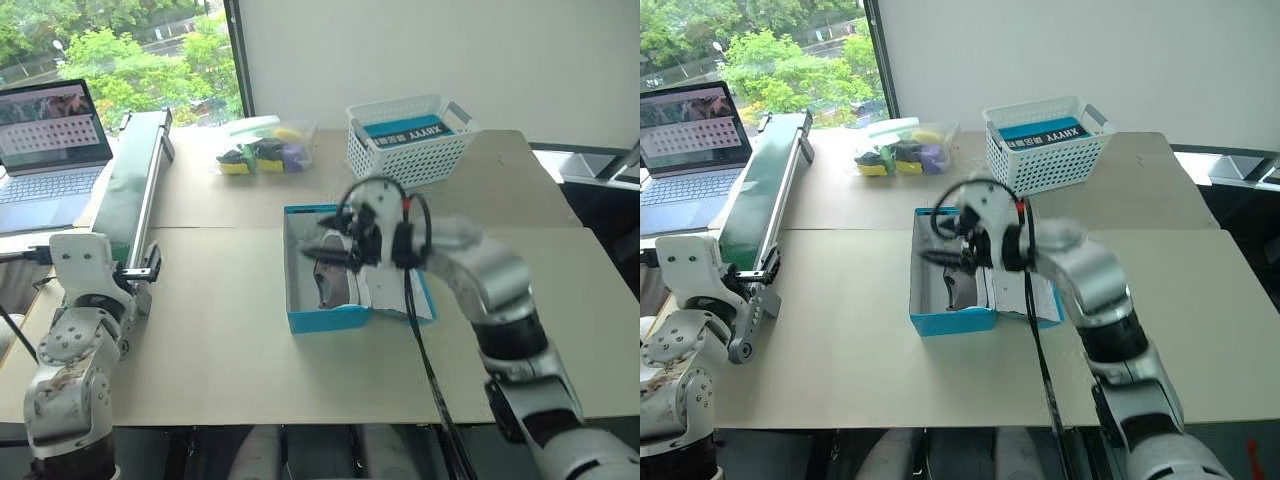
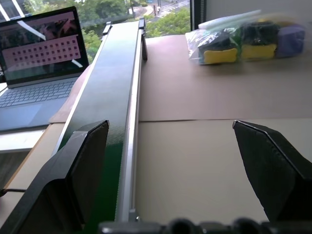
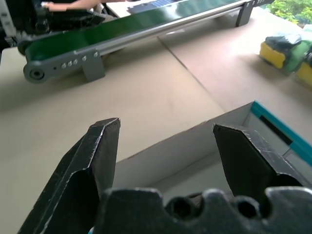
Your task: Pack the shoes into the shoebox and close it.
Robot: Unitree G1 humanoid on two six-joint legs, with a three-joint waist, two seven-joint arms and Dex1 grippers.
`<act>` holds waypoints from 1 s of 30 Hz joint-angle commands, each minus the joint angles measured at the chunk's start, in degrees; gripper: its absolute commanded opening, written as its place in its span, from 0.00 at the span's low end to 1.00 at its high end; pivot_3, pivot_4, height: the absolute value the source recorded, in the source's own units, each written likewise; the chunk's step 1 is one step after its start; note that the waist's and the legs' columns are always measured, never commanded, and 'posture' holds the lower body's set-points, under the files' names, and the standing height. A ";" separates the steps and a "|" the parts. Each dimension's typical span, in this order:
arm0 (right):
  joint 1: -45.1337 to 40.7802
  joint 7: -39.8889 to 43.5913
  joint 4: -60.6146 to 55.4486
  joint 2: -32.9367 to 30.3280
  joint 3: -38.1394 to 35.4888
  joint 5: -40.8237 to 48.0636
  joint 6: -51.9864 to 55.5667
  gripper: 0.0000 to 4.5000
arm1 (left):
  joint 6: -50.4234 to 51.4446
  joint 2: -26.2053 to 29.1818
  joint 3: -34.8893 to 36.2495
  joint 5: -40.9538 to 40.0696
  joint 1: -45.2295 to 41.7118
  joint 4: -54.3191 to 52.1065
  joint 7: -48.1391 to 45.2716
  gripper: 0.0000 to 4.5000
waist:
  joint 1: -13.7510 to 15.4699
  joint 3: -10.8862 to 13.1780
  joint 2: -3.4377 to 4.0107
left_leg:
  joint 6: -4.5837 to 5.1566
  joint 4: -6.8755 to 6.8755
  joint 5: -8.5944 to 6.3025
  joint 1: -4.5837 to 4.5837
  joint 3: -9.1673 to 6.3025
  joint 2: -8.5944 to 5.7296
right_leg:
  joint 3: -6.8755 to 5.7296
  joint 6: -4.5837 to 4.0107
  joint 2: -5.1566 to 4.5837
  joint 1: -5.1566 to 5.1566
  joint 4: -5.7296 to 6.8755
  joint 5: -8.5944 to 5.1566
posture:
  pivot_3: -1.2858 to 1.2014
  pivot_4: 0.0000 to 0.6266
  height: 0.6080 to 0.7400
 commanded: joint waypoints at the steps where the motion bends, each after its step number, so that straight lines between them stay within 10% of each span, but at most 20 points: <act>1: 3.37 1.26 -1.36 2.26 -1.14 1.95 -5.85 0.98 | -1.12 1.43 3.87 0.86 1.29 2.79 0.23 1.00 | -0.01 0.00 0.00 | 0.00 0.02 0.01 0.06 0.03 0.00 | 0.07 0.00 0.02 0.01 0.07 0.01 | 0.52 0.24 0.98; 30: 8.03 -8.92 4.66 13.59 0.38 -1.18 -9.40 0.98 | 1.50 -1.61 5.06 -2.79 6.17 -0.76 0.37 1.00 | 0.25 -0.13 -0.23 | -0.01 0.01 0.00 0.38 0.30 0.02 | 0.41 0.01 0.03 0.06 0.24 0.00 | 0.52 0.24 0.98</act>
